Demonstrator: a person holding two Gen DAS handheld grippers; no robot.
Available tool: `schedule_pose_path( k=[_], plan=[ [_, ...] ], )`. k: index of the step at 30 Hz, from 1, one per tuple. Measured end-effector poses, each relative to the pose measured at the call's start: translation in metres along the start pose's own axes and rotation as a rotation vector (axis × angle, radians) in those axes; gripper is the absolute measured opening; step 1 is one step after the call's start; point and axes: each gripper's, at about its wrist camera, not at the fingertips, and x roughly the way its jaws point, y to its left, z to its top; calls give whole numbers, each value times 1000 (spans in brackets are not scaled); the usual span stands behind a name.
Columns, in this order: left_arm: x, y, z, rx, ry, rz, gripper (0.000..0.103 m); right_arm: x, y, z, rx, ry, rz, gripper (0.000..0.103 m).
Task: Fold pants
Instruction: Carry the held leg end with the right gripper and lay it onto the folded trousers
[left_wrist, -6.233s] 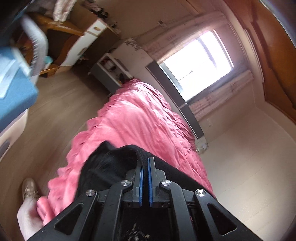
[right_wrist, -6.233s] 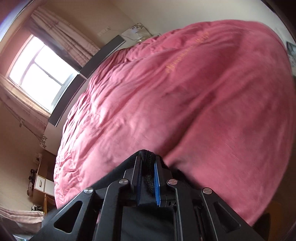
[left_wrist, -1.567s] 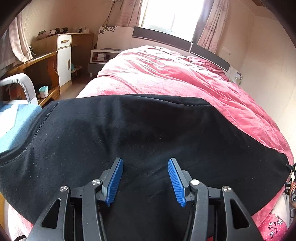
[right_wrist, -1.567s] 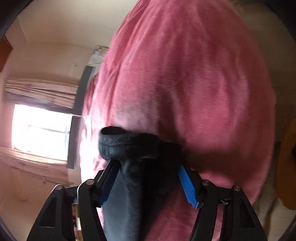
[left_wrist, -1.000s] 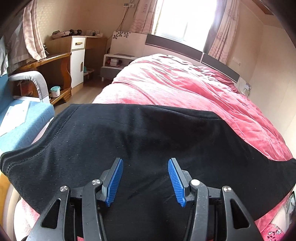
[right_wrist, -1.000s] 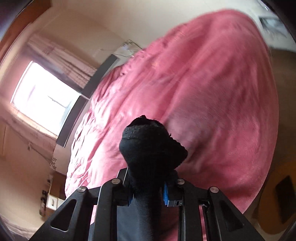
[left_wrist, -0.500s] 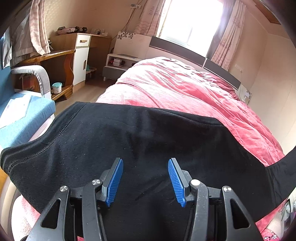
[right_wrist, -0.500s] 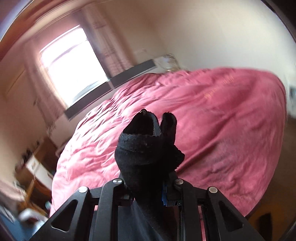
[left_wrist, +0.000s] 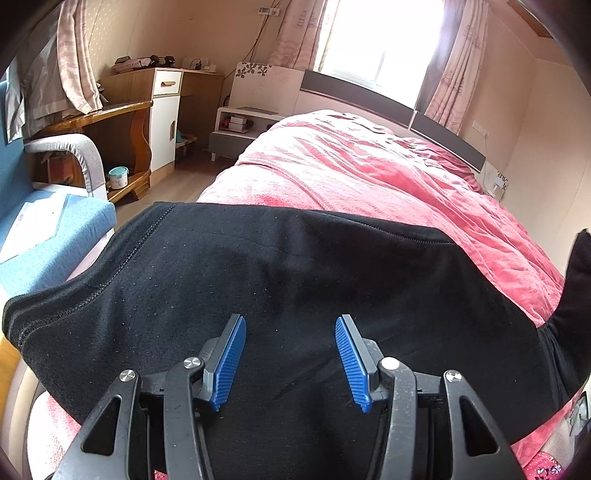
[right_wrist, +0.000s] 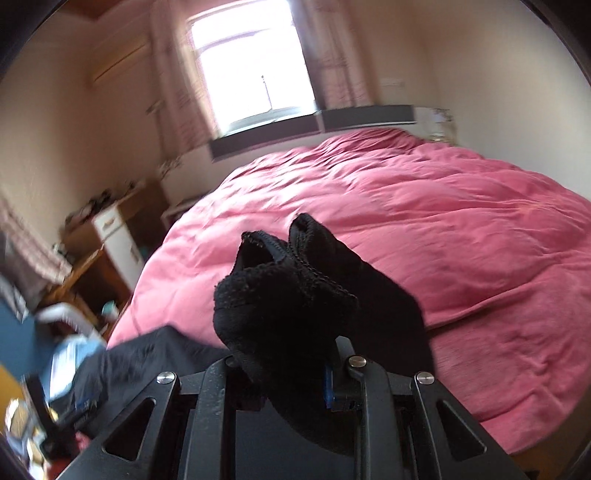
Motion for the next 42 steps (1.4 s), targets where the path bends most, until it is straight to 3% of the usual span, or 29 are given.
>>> schedule_pose_path(
  k=[6, 15, 21, 23, 25, 26, 30, 34, 38, 42],
  plan=[
    [1, 0, -1, -2, 2, -2, 52, 36, 39, -38, -83, 111, 64, 22],
    [4, 0, -1, 2, 9, 5, 52, 82, 82, -98, -269, 254, 59, 22],
    [6, -1, 0, 4, 9, 6, 53, 92, 90, -116, -313, 317, 82, 37],
    [6, 0, 0, 4, 10, 6, 53, 89, 91, -115, -299, 331, 138, 58],
    [6, 0, 0, -1, 7, 1, 53, 82, 90, -113, -260, 341, 232, 68],
    [5, 1, 0, -5, 4, -3, 53, 77, 90, -110, -251, 332, 264, 68],
    [2, 4, 3, -27, -15, -16, 53, 46, 80, -93, -224, 217, 326, 61],
    [-2, 7, 4, -39, -30, -12, 53, 40, 54, -77, -124, 160, 273, 25],
    [-5, 10, 6, -57, -40, 1, 53, 69, 35, -85, -48, 268, 158, 14],
    [-10, 19, 9, -93, -42, 15, 53, 89, 39, -104, -48, 358, 185, 14]
  ],
)
